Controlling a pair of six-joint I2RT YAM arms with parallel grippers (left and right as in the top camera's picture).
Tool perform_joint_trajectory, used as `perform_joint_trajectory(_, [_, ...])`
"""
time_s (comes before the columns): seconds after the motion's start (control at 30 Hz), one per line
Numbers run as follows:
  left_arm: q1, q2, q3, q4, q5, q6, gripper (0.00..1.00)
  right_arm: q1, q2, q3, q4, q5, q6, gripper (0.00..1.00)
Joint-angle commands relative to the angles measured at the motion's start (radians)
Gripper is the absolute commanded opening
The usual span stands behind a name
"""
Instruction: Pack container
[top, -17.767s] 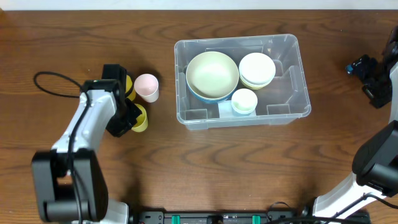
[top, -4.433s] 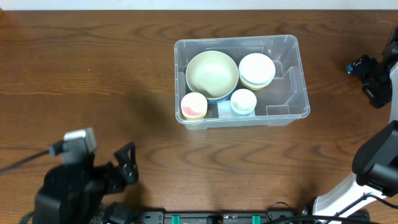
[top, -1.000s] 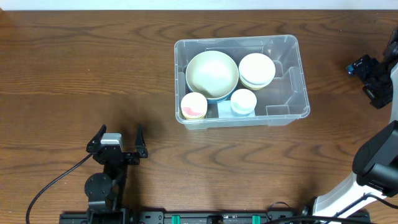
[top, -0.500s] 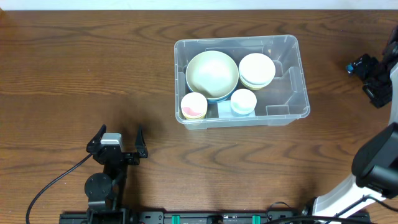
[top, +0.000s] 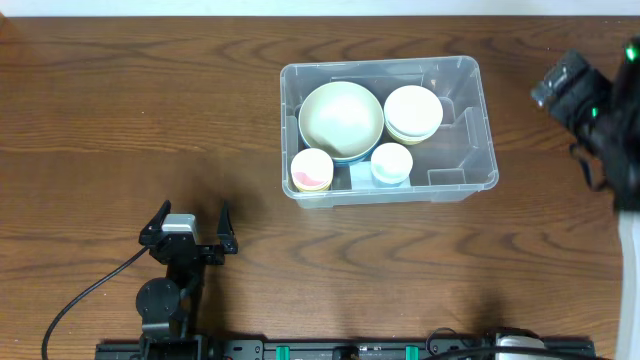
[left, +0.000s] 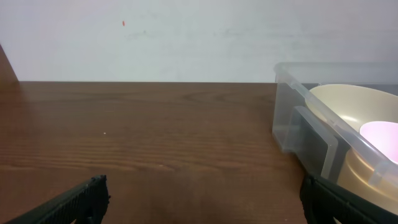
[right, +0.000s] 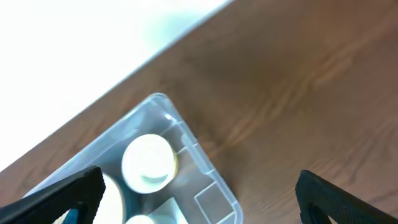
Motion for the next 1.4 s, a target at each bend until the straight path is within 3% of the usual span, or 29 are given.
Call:
perform_joint_trajectory(0.0, [0.006, -0.006, -0.017, -0.035, 0.015, 0.014, 0.98, 0.029, -0.116, -0.04, -0.005, 0.055, -0.047, 0.99])
perform_joint_trajectory(0.3, [0.006, -0.006, -0.017, -0.035, 0.015, 0.014, 0.98, 0.025, -0.485, -0.403, 0.029, 0.044, -0.017, 0.99])
perform_joint_trajectory(0.47, [0.006, -0.006, -0.017, -0.035, 0.015, 0.014, 0.98, 0.025, -0.684, -0.661, 0.258, -0.006, -0.086, 0.99])
perform_joint_trajectory(0.7, [0.006, -0.006, -0.017, -0.035, 0.015, 0.014, 0.98, 0.025, -0.93, -1.034, 0.66, -0.254, -0.438, 0.99])
perform_joint_trajectory(0.9, [0.006, -0.006, -0.017, -0.035, 0.015, 0.014, 0.98, 0.025, -1.074, -1.327, 0.908, -0.273, -0.486, 0.99])
perform_joint_trajectory(1.07, [0.006, -0.006, -0.017, -0.035, 0.015, 0.014, 0.98, 0.025, -1.164, -1.487, 1.064, -0.276, -0.486, 0.99])
perform_joint_trajectory(1.37, [0.006, -0.006, -0.017, -0.035, 0.015, 0.014, 0.98, 0.027, -1.266, -1.593, 1.085, -0.306, -0.54, 0.99])
